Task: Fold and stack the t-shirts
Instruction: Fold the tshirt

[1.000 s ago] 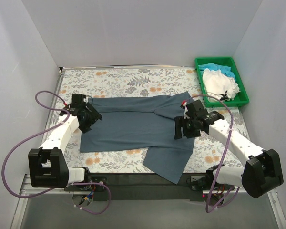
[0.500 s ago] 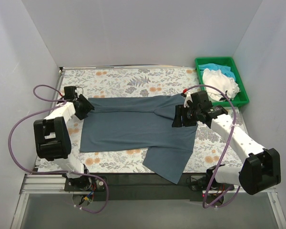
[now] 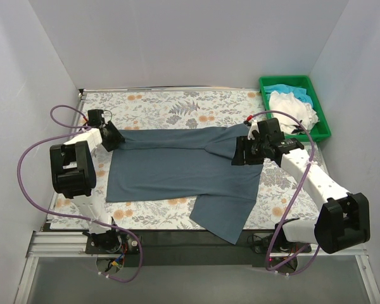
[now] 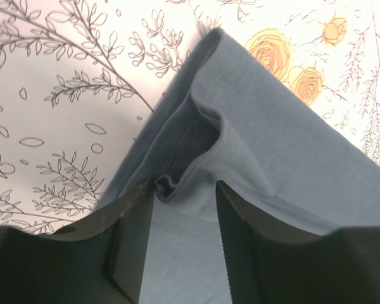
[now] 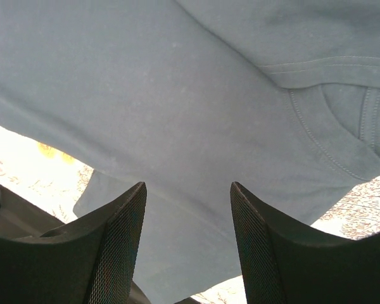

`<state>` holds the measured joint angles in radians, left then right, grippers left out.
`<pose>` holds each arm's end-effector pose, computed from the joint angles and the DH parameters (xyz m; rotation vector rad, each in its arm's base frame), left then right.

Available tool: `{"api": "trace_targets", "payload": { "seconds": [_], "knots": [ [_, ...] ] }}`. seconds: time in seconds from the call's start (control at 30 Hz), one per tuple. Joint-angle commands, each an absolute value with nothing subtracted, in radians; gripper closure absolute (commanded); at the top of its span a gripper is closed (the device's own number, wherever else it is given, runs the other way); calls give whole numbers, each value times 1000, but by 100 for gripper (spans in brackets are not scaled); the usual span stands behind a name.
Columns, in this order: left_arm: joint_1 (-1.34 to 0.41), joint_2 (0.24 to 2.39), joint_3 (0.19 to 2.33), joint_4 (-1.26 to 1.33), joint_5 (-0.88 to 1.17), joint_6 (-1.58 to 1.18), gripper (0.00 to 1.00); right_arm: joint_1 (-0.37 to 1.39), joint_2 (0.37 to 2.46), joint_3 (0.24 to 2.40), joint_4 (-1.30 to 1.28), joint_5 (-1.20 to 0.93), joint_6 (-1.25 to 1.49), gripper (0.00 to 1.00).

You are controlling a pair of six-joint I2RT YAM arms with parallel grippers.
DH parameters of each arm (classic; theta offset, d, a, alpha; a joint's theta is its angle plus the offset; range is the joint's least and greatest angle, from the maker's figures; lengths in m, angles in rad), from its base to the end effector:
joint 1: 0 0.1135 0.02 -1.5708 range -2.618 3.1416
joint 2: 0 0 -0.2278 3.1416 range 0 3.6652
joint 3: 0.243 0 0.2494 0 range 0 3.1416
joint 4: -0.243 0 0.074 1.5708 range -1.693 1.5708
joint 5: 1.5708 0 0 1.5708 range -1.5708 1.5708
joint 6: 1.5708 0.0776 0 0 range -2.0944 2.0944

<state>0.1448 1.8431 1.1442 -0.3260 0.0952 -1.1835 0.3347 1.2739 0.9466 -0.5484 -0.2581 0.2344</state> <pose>0.3808 0.0481 0.0938 -1.6195 2.1268 -0.4819 0.2743 0.1164 0.1959 -0.2414 2.4782 0.5627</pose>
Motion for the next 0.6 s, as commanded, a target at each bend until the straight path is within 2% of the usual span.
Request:
{"api": "trace_targets", "payload": {
  "seconds": [0.0,0.13,0.17,0.2,0.27,0.57],
  "knots": [
    [149,1836,1180,-301,110,-1157,59,313,1287,992,-520,-267,207,48],
    [147,1827,1170,-317,115,-1157,80,298,1298,996,-519,-273,201,48],
    [149,1824,1170,-321,112,-1154,81,296,1299,996,-518,-273,199,48],
    [147,1819,1170,-339,103,-1151,90,290,1299,999,-520,-276,196,48],
    [149,1813,1186,-366,86,-1151,97,285,1304,1002,-519,-278,195,48],
    [149,1821,1272,-541,-21,-1167,100,267,1299,1006,-522,-256,186,48]
  ]
}}
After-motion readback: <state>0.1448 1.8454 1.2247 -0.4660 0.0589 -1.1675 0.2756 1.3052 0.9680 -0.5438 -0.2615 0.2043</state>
